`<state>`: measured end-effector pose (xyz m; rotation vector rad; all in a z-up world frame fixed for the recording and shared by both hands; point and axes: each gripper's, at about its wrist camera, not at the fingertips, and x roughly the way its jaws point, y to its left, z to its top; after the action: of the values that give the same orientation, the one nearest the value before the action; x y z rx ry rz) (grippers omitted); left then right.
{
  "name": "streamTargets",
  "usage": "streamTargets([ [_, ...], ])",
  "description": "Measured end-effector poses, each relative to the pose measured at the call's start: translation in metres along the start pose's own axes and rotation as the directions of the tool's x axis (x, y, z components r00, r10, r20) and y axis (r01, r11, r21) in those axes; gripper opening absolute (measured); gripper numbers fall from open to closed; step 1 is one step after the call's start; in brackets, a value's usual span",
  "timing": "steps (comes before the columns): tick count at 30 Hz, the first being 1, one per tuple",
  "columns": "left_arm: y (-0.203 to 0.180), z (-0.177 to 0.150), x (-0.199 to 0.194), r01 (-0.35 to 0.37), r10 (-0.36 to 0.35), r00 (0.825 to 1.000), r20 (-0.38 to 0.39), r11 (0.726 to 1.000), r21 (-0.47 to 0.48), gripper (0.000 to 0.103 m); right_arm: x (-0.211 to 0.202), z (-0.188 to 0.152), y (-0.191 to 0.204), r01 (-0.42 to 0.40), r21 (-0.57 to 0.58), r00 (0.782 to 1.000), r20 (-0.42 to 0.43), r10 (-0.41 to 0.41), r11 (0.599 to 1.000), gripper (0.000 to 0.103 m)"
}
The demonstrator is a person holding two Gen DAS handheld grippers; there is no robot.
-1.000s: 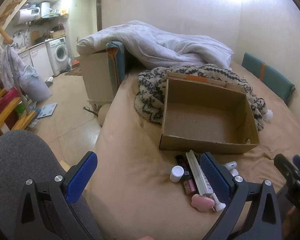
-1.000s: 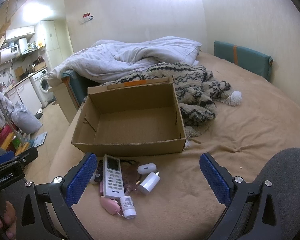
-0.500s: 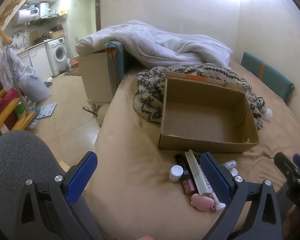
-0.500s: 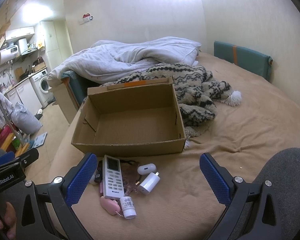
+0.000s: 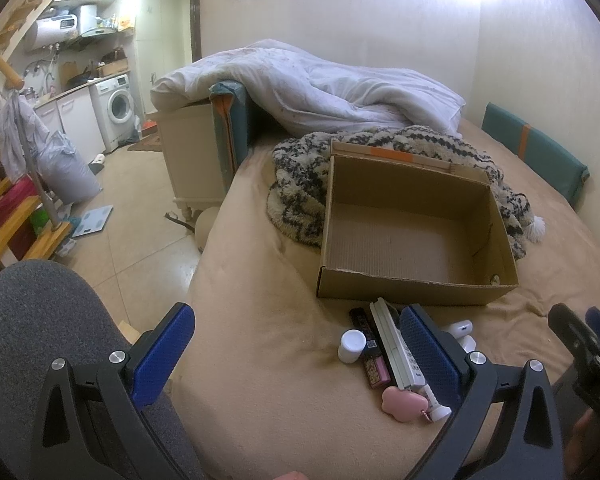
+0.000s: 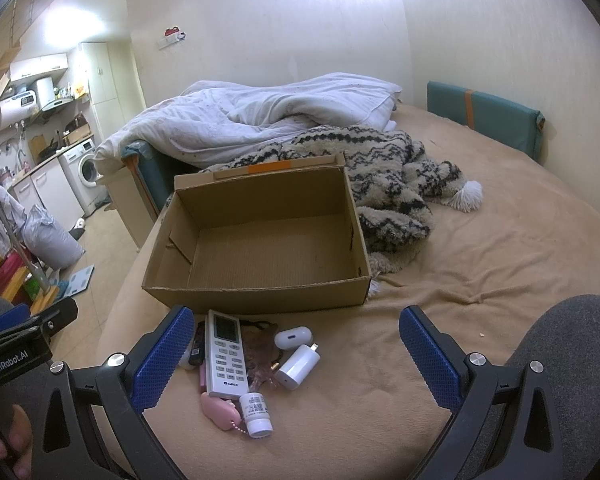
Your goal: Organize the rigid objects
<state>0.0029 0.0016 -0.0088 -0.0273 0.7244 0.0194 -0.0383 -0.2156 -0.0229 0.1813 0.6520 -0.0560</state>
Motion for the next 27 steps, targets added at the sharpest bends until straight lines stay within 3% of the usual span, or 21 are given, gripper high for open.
streamTargets([
  [23, 0.0, -0.0017, 0.0014, 0.002, -0.002, 1.0, -0.003, 1.0, -0.002, 0.102, 0.0008, -0.0001, 0.0, -0.001, 0.001, 1.0, -0.001, 0.001, 1.0, 0.103],
  [27, 0.005, 0.0022, 0.0099, 0.02, -0.021, 0.998, -0.059, 0.999, -0.025, 0.102, -0.0025, -0.0003, -0.0046, -0.014, 0.004, 1.0, -0.006, 0.014, 1.0, 0.103],
])
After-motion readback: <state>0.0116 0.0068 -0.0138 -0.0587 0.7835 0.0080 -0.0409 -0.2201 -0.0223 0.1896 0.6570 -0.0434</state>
